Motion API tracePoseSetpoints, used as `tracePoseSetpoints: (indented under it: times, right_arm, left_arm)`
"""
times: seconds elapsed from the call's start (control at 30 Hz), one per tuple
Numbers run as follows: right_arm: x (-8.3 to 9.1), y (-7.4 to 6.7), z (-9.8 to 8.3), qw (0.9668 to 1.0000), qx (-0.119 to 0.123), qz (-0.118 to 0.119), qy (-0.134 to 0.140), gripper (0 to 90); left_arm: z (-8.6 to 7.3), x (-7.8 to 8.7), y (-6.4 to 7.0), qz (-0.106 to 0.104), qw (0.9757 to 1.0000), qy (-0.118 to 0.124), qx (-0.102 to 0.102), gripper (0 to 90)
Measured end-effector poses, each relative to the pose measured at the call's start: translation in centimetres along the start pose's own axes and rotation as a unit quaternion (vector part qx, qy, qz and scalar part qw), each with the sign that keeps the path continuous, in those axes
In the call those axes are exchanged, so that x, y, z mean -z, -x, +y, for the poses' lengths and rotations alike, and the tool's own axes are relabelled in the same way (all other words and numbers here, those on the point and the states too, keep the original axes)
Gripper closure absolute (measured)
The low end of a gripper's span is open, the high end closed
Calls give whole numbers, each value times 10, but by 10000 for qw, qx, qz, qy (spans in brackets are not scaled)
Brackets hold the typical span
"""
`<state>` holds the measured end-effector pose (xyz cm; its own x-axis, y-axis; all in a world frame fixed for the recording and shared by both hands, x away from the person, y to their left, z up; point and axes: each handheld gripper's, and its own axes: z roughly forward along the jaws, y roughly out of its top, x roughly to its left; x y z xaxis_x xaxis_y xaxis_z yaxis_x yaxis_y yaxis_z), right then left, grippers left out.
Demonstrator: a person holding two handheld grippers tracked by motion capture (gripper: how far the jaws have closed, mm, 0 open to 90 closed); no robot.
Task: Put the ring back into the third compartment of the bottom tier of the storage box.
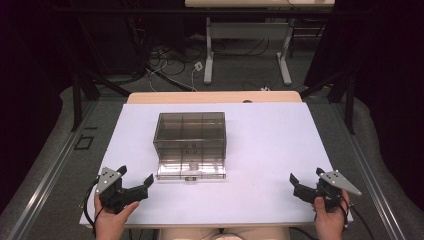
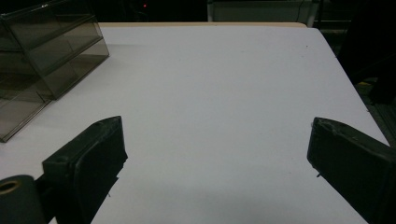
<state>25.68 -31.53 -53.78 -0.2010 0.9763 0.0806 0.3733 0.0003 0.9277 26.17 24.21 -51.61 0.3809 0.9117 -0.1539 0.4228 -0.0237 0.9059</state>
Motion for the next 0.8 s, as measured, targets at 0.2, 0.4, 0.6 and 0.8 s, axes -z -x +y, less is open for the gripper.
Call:
tracePoseSetpoints:
  times: [0.2, 0.4, 0.6, 0.8]
  right_arm:
    - [-4, 3, -2, 9999, -68, -31, 120, 39]
    - [-4, 4, -1, 9999, -49, 81, -129, 39]
    - [-6, 1, -4, 9998, -50, 94, -190, 61]
    - [-8, -3, -5, 9997, 55, 108, -190, 64]
  left_arm:
    - [-1, -9, 5, 84, 9999, -60, -103, 15]
    - [-3, -11, 6, 131, 9997, -144, -162, 38]
    - [-5, -10, 2, 149, 9997, -196, -73, 122]
    - [-6, -14, -3, 140, 9995, -273, 73, 156]
